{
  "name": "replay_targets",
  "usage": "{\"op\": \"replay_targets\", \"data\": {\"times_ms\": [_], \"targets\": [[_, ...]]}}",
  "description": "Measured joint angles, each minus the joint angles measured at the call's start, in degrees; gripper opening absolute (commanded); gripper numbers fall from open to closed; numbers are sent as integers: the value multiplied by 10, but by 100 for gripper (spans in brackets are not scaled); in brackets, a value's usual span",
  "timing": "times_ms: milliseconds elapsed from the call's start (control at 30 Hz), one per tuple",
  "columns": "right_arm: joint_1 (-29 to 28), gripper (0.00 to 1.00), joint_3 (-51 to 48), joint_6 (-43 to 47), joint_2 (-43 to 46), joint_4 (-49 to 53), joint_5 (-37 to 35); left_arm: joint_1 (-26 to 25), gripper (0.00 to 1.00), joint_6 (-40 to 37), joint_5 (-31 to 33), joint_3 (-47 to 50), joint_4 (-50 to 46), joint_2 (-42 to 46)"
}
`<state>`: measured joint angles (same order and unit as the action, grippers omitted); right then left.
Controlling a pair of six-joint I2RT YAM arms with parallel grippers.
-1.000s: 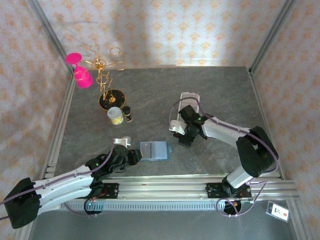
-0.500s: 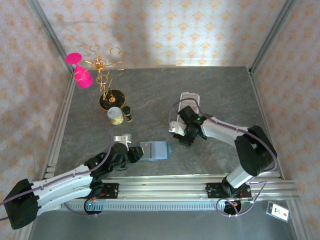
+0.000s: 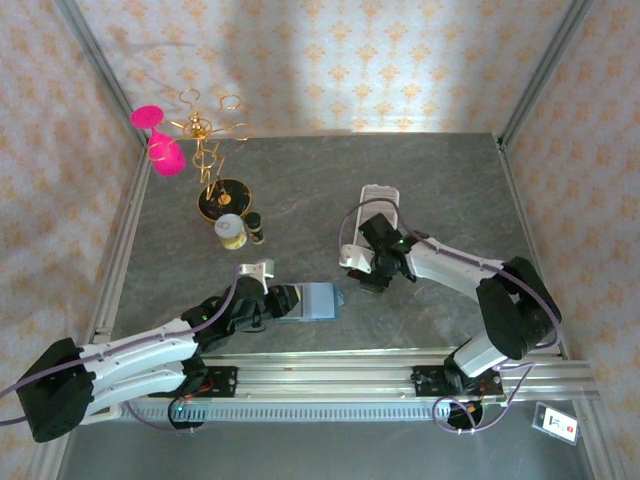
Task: Put the credit cards into the card holder
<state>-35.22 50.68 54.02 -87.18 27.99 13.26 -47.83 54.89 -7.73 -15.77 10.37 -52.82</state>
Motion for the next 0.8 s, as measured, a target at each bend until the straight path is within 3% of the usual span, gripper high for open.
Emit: {"op": "replay_targets", "data": {"times_ms": [333,800], "targets": [[0,54,0,0,35,-7,18,0,40,31,-26,-11,93,-35],[-16,54,-14,-44,176,-63,131,-12,46,41,-5,-50,241,-86]]}}
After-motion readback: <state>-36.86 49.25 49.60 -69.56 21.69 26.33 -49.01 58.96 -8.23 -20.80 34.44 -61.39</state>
